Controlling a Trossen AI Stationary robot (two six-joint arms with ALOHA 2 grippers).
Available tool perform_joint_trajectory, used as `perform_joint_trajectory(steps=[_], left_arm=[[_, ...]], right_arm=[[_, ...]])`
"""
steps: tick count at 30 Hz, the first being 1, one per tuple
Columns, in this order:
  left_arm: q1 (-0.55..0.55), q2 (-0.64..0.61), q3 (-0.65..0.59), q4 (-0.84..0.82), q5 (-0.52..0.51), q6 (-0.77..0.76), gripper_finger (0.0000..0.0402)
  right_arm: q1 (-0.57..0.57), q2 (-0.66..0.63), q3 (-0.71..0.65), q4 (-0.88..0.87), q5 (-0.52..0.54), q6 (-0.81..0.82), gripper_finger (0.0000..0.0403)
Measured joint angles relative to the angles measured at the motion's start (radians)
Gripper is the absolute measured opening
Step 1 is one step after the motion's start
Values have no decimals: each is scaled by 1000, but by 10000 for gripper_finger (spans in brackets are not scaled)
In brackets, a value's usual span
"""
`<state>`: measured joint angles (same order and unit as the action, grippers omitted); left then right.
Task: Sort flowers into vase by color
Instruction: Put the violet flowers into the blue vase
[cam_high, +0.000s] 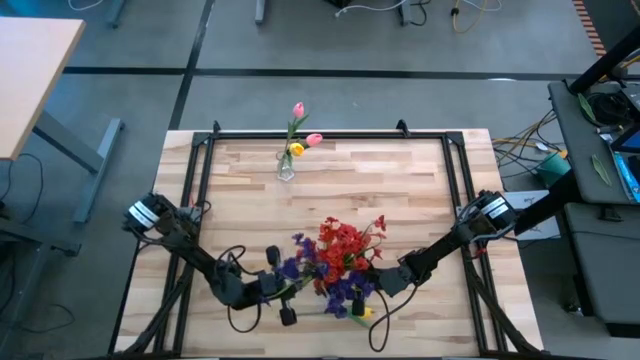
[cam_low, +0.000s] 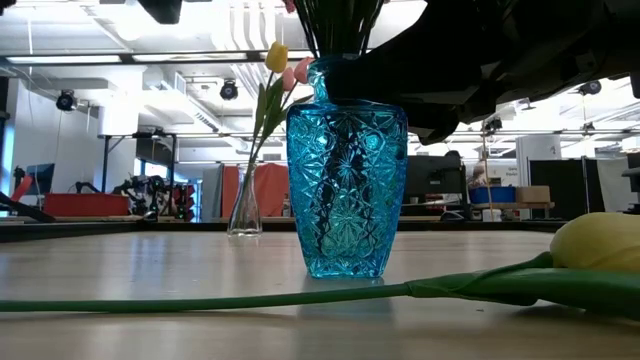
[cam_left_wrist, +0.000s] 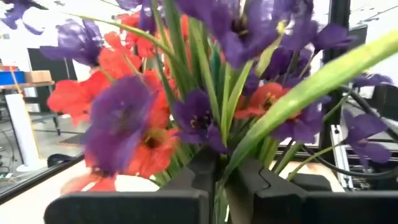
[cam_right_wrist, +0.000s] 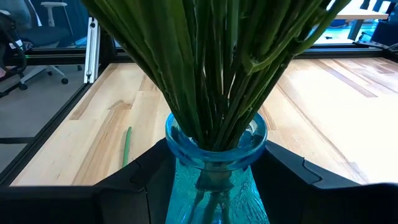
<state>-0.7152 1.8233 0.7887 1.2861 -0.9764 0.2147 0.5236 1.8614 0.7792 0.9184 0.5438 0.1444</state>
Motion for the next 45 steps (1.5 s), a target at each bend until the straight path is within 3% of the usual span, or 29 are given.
perform_joint_trajectory(steps=[12,18,27,33,37,45], left_arm=[[12,46,1,5,4,-65,2],[18,67,2,12,93,-75,2],[25,67,2,12,78,-98,8],[24,68,1,3,61,-105,59],[16,67,1,4,-12,-105,110],[-4,67,0,7,-35,-95,188]], right_arm=[[0,0,0,-1,0,1,187],[0,0,0,-1,0,2,187],[0,0,0,-1,1,5,187],[2,0,0,-1,4,-5,187],[7,0,0,-1,5,-10,189],[8,0,0,-2,6,-6,218]])
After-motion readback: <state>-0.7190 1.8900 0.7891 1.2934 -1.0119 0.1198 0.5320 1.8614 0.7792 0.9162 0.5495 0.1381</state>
